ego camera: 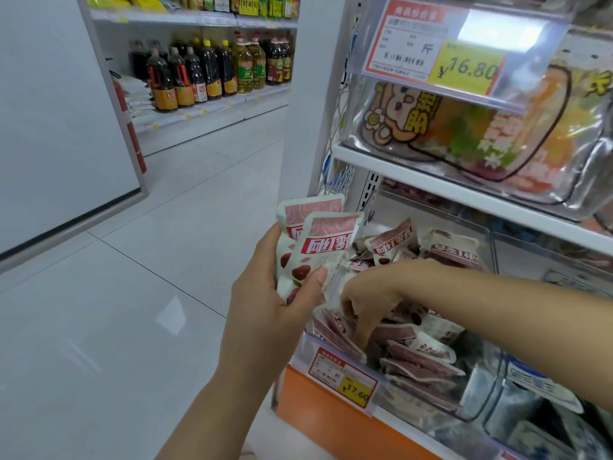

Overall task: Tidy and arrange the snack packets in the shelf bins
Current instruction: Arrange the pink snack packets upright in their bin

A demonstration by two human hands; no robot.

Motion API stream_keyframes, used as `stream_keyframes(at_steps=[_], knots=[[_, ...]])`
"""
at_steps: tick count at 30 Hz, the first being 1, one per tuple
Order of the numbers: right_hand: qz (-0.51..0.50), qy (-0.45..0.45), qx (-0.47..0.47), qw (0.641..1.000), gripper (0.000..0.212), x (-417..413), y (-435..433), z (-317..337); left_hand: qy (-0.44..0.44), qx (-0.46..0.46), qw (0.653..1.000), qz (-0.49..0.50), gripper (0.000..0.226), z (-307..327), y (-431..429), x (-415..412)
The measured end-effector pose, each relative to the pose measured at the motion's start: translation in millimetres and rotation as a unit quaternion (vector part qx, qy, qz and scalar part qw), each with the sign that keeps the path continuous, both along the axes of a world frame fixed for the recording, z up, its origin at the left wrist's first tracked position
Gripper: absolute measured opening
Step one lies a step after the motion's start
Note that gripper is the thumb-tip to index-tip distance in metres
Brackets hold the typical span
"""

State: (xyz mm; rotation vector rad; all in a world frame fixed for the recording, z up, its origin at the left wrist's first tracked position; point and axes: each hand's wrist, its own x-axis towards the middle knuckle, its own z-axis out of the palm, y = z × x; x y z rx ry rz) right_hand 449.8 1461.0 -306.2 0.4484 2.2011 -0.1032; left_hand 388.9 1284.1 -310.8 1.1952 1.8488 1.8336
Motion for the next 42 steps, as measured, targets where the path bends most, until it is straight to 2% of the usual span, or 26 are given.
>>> stream_keyframes(at_steps=[4, 8, 11, 12, 14, 19, 22, 26, 31, 37, 40, 42], knots=[[0.016, 0.028, 0.014, 0.999, 0.062, 3.6, 0.4, -0.3, 0.002, -0.003, 1.000, -0.002, 0.046, -0.3, 0.4, -1.2], [-0.002, 0.056, -0.025, 0.998, 0.050, 9.3, -0.4, 7.0, 0.004, -0.005, 1.000, 0.003, 0.047, -1.4, 0.8, -1.5], [-0.021, 0.048, -0.047, 0.998, 0.067, 10.0, -1.9, 10.3, 0.000, -0.006, 1.000, 0.001, 0.049, -1.4, 0.9, -1.0], [-0.023, 0.046, -0.051, 0.997, 0.061, 9.9, -1.6, 9.7, -0.001, -0.006, 1.000, 0.002, 0.049, -1.3, 0.9, -0.9], [-0.018, 0.052, -0.048, 0.997, 0.033, 10.2, -1.6, 7.8, -0.001, -0.004, 1.000, 0.002, 0.048, -0.8, 0.6, -0.6], [-0.025, 0.092, -0.052, 0.994, 0.030, 13.6, -1.8, 12.2, -0.005, -0.007, 1.000, 0.001, 0.048, -1.0, 0.5, -0.7], [-0.047, 0.119, -0.077, 0.989, 0.017, 15.5, 0.6, 16.0, -0.011, -0.008, 1.000, -0.002, 0.048, -0.8, 0.7, -0.5], [-0.054, 0.193, -0.054, 0.978, 0.002, 22.0, -3.6, 14.6, -0.015, -0.006, 1.000, -0.002, 0.050, -0.8, -0.2, -1.5], [-0.051, 0.275, 0.002, 0.960, 0.025, 38.4, -3.7, 26.4, -0.024, -0.006, 1.000, 0.003, 0.054, -0.6, -0.9, -0.9], [0.025, 0.249, 0.097, 0.963, 0.022, 60.4, -17.1, 27.6, -0.028, -0.006, 1.000, 0.003, 0.050, 1.1, -2.0, 1.3], [-0.002, 0.235, 0.120, 0.965, 0.036, 71.5, -19.0, 30.6, -0.030, -0.004, 1.000, 0.000, 0.049, 2.9, -4.4, 2.6], [-0.031, 0.247, 0.141, 0.958, 0.036, 74.8, -21.1, 29.7, -0.031, -0.004, 1.000, 0.001, 0.051, 2.6, -5.2, 3.4]])
